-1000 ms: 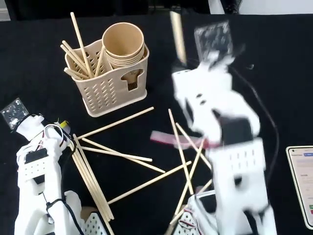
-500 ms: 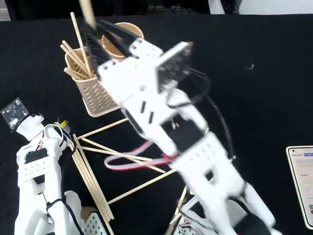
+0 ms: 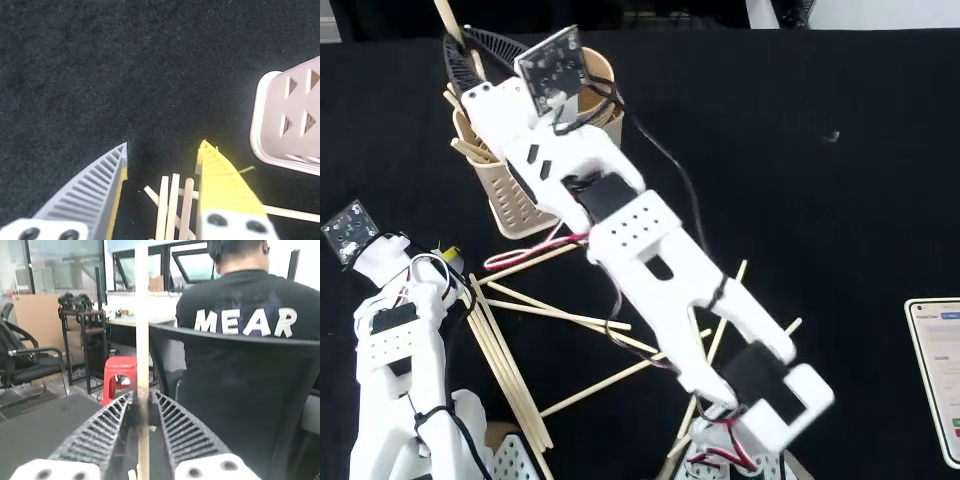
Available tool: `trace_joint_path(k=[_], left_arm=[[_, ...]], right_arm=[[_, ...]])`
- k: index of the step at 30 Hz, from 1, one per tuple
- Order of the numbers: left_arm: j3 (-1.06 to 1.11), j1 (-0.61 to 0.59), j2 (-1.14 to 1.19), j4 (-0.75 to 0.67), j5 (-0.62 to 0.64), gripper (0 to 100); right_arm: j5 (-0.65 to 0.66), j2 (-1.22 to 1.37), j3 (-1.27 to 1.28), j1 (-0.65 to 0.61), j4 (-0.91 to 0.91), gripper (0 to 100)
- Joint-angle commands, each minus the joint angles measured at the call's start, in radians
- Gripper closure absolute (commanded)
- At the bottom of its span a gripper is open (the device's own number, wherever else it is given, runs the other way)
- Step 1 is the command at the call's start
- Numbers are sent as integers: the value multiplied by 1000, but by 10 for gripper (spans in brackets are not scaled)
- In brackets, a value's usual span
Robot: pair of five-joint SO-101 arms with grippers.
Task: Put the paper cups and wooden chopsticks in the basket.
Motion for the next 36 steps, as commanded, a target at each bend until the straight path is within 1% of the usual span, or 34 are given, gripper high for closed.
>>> trace_joint_path(k=[1, 5, 7, 10, 13, 16, 23, 25, 27, 29, 31, 33, 36], left_arm=[[-10, -2, -18, -15, 2, 773], [-10, -2, -18, -15, 2, 773], [-10, -2, -18, -15, 2, 773], [-10, -2, -18, -15, 2, 773], [-10, -2, -18, -15, 2, 773], [-10, -4, -18, -15, 2, 773], [-10, -2, -18, -15, 2, 773], [-10, -2, -18, -15, 2, 773], [-10, -2, -18, -15, 2, 773], [-10, -2, -18, -15, 2, 773], [-10, -5, -18, -15, 2, 773], [-10, -5, -18, -15, 2, 773], [-10, -5, -18, -15, 2, 773]], right_arm=[[-9, -4, -58, 20, -17, 970], [-11, -5, -19, 18, -17, 854], [-11, -24, -5, 18, -15, 853], [-11, -96, 24, 18, -2, 894], [-11, -220, 64, 18, 100, 919], [-14, -395, 128, 18, 325, 920], [-11, -812, 351, 29, 1026, 920], [-8, -900, 435, 69, 1166, 911], [58, -957, 532, 147, 1257, 851], [143, -981, 644, 258, 1297, 773], [170, -975, 777, 350, 1267, 718], [209, -946, 906, 414, 1197, 709], [281, -862, 1040, 434, 1079, 709]])
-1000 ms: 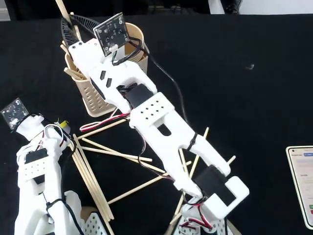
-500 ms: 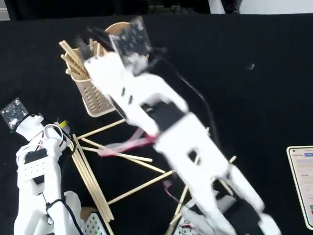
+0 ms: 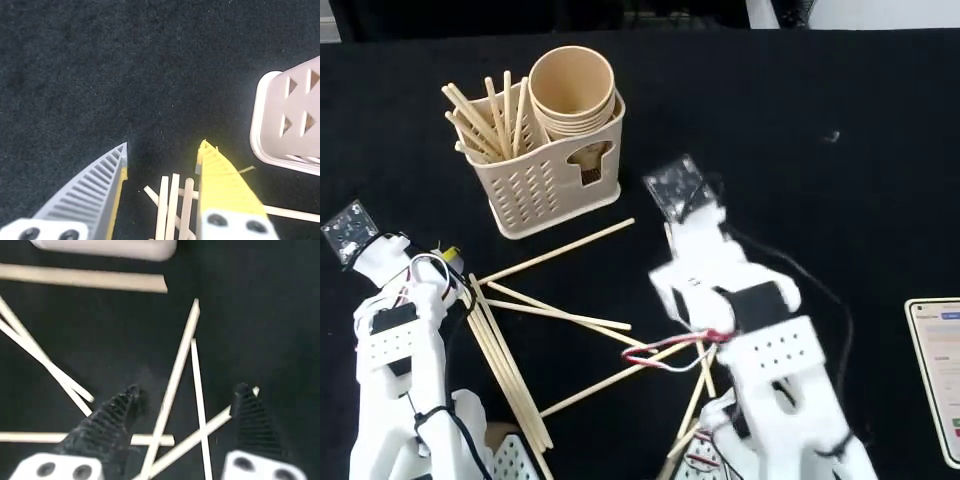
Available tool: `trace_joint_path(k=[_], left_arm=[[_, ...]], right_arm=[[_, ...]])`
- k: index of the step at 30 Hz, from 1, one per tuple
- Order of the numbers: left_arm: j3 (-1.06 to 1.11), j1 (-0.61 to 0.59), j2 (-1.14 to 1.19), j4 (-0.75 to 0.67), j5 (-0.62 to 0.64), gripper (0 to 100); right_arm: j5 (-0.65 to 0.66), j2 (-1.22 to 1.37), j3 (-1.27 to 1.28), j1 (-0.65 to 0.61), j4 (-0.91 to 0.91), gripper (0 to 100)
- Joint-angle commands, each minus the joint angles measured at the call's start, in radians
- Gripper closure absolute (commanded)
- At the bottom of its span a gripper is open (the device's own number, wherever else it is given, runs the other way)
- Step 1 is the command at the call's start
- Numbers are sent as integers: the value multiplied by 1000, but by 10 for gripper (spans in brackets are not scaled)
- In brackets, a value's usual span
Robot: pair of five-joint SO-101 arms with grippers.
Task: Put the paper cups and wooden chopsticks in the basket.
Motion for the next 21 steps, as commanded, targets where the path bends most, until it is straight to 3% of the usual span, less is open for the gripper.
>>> trace_joint_path(k=[1, 11, 15, 17, 21], left_arm=[[-10, -5, -18, -15, 2, 773], [-10, -8, -18, -15, 2, 773], [-10, -8, -18, -15, 2, 773], [-10, -8, -18, -15, 2, 773], [-10, -8, -18, -15, 2, 773]], right_arm=[[69, 97, 113, 35, -127, 709], [80, 595, -122, 31, -180, 709], [80, 780, -246, 31, -103, 711], [80, 848, -300, 31, -55, 760], [81, 926, -348, 31, -61, 995]])
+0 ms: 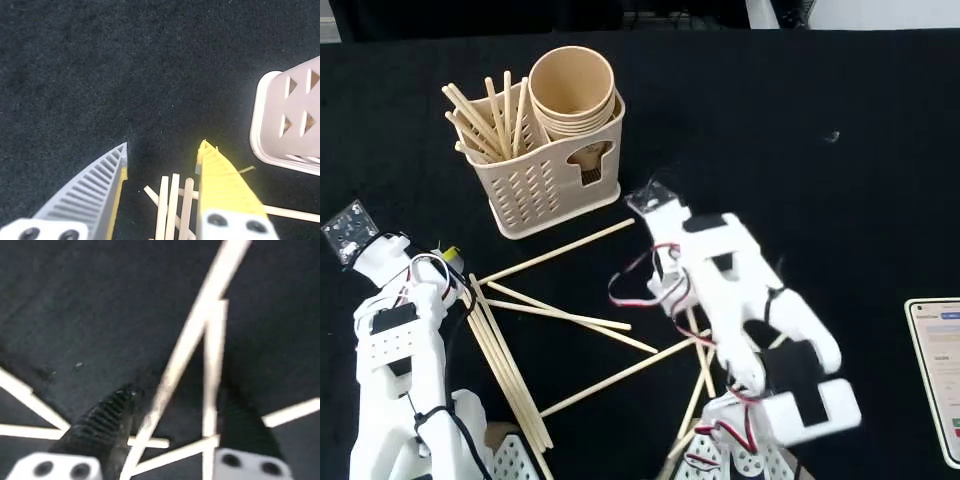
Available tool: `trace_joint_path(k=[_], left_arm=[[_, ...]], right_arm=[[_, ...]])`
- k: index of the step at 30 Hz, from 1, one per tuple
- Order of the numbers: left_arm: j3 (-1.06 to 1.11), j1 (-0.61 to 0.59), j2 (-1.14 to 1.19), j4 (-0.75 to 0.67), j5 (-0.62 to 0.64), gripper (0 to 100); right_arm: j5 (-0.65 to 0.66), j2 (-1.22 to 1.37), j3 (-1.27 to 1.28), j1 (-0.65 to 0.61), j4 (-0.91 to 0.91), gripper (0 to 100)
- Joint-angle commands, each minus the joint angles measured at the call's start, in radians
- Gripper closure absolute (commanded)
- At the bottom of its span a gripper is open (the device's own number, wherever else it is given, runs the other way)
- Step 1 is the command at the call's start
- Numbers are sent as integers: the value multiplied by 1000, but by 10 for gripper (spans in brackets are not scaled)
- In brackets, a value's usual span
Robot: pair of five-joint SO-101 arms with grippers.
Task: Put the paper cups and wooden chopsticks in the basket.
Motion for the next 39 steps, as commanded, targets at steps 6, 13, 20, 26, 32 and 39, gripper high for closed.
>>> trace_joint_path(k=[6, 13, 20, 26, 32, 39], left_arm=[[-13, -8, -18, -15, 2, 773], [-13, -10, -18, -15, 2, 773], [-15, -10, -18, -15, 2, 773], [-15, -10, -18, -15, 2, 773], [-12, -10, -18, -15, 2, 773], [-13, -5, -18, -15, 2, 773]], right_arm=[[14, 51, -101, 0, -28, 985], [14, -33, -288, -2, 110, 988], [14, -306, -314, 3, 216, 988], [12, -559, -314, 3, 144, 988], [3, -742, -321, -5, -12, 988], [-74, -914, -410, -161, -49, 988]])
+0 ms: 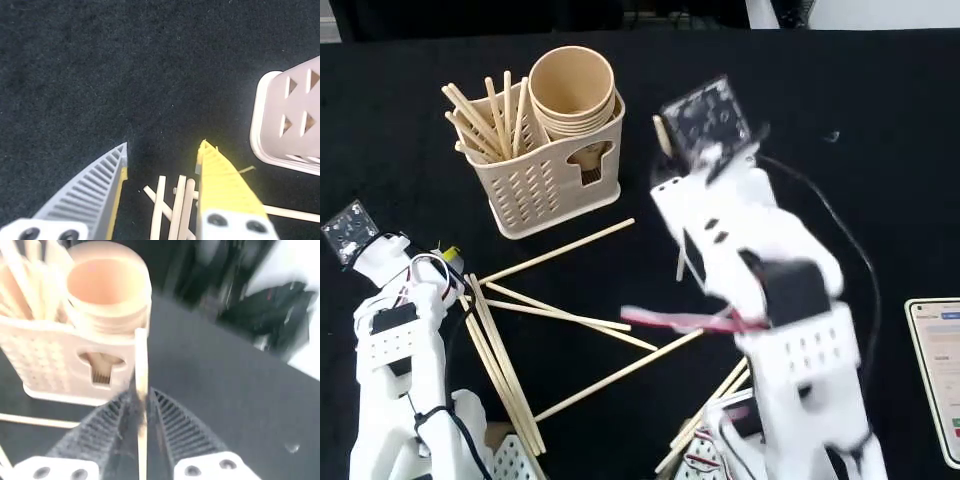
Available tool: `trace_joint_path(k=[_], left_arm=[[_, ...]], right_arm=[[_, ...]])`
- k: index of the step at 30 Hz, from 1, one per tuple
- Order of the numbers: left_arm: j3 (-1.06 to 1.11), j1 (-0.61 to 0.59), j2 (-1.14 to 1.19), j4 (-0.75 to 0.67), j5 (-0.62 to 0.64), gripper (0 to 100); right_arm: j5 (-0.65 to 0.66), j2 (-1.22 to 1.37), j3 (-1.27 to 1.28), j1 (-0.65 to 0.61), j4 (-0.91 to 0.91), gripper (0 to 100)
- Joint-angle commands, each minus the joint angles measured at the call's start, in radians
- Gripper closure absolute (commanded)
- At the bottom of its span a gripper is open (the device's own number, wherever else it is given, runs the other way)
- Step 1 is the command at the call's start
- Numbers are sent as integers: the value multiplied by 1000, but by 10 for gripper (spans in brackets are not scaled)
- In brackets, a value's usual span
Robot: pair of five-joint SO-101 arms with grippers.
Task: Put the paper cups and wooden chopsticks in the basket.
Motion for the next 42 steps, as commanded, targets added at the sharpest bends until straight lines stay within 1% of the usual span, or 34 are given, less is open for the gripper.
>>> trace_joint_path(k=[1, 3, 7, 13, 14, 18, 21, 23, 25, 27, 32, 33, 38, 40, 42], left_arm=[[-13, -7, -18, -15, 2, 773], [-13, -8, -18, -15, 2, 773], [-13, -8, -18, -15, 2, 773], [-13, -8, -18, -15, 2, 773], [-13, -8, -18, -15, 2, 773], [-13, -8, -18, -15, 2, 773], [-13, -8, -18, -15, 2, 773], [-13, -8, -18, -15, 2, 773], [-13, -8, -18, -15, 2, 773], [-15, -7, -18, -15, 2, 773], [-13, -8, -18, -15, 2, 773], [-13, -8, -18, -15, 2, 773], [-13, -8, -18, -15, 2, 773], [-13, -8, -18, -15, 2, 773], [-13, -8, -18, -15, 2, 773]], right_arm=[[-32, -62, -113, -98, -26, 988], [-32, -42, -125, -117, -25, 988], [-26, 30, -125, -114, 8, 988], [-21, 59, -131, -60, 37, 988], [-5, 61, -131, -57, 55, 988], [146, 68, -74, -86, 238, 988], [350, 67, 70, -130, 399, 988], [474, 64, 211, -166, 451, 988], [539, 62, 355, -198, 442, 988], [568, 62, 473, -236, 377, 988], [577, 68, 659, -321, 173, 979], [572, 70, 679, -333, 158, 957], [571, 70, 710, -364, 160, 759], [577, 70, 728, -364, 160, 726], [580, 70, 762, -367, 155, 723]])
